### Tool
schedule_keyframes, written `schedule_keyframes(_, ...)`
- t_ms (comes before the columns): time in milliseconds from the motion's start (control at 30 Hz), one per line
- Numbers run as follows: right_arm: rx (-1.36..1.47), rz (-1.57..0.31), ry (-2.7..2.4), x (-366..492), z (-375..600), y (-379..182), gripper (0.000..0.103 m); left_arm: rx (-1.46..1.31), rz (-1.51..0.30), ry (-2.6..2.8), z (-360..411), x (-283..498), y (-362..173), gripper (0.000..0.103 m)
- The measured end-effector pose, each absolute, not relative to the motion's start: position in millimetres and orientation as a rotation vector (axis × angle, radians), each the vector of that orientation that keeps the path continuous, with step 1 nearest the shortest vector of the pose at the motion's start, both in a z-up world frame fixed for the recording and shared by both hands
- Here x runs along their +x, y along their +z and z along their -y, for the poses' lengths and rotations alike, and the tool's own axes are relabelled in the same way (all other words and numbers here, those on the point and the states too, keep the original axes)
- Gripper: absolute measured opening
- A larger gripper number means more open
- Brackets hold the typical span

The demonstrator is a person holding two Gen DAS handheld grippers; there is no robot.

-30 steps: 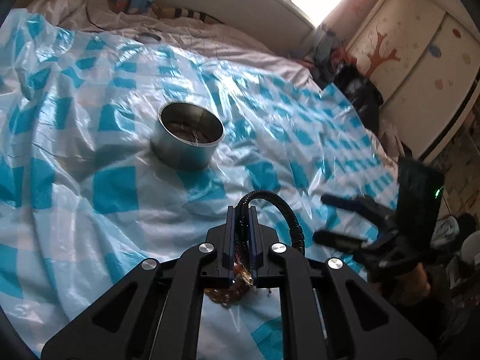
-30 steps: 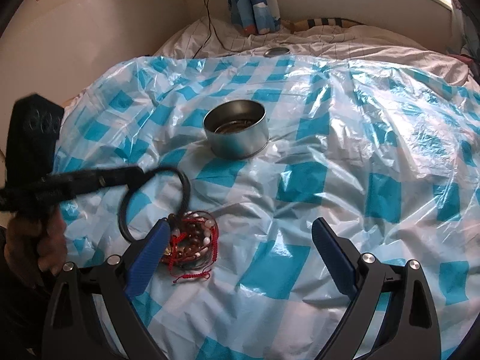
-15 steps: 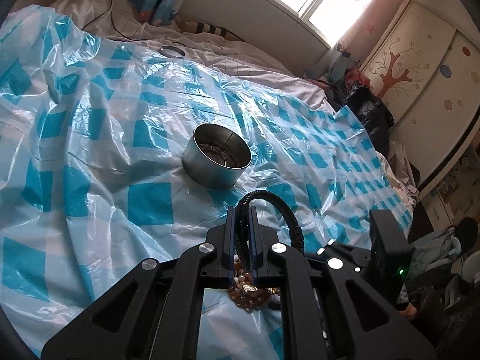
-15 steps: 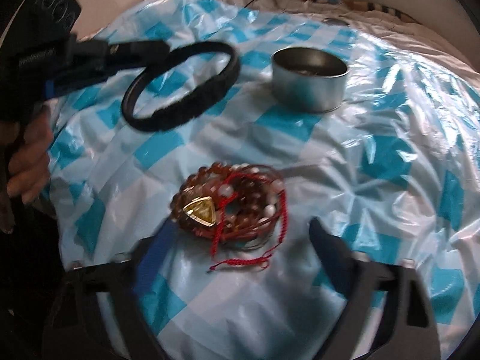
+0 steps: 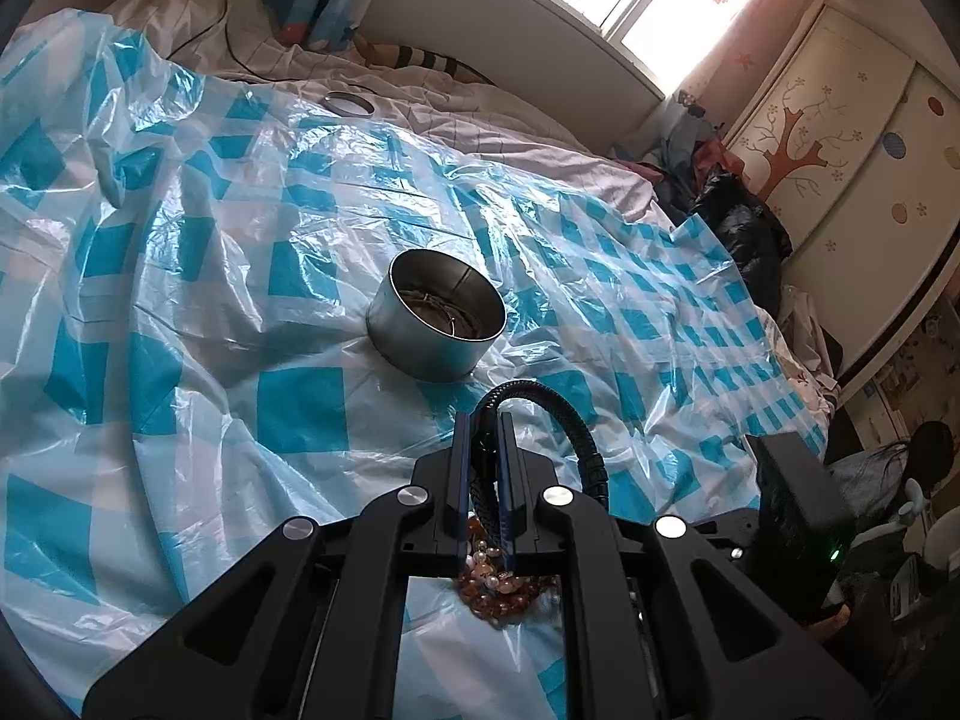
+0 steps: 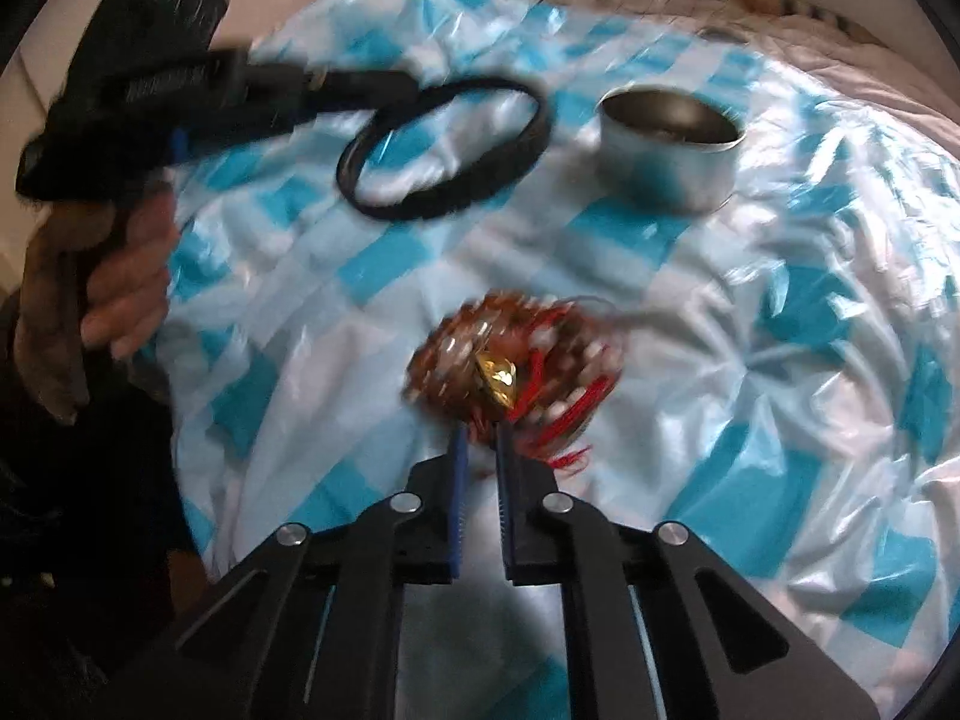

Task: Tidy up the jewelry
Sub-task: 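Grasp the red string bracelet with the right gripper while the left gripper holds the black bracelet up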

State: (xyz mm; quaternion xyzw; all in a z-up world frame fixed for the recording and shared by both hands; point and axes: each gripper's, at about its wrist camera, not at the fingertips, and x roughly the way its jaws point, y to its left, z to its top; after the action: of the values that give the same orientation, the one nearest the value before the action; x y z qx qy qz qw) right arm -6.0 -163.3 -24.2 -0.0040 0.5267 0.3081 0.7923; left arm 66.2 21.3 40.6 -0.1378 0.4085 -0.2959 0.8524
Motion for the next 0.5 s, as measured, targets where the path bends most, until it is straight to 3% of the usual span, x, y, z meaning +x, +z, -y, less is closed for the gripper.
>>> schedule_keyframes(67, -0.014, -1.130, 0.661, -7.4, 162.6, -24.5, 0.066, -0.290, -0.860, -0.622, -21.3, 66.6, 40.1, 0.007)
schedule_keyframes(433, -0.046, -1.108, 0.624, -9.0, 165.9, -24.2, 0.064, -0.291, -0.858, -0.622, -19.8, 66.7, 39.7, 0.007)
schedule_keyframes(500, -0.020, -1.098, 0.620, -7.7, 171.7, -22.8, 0.053, -0.292, -0.859, -0.621, -18.8, 66.3, 39.1, 0.007)
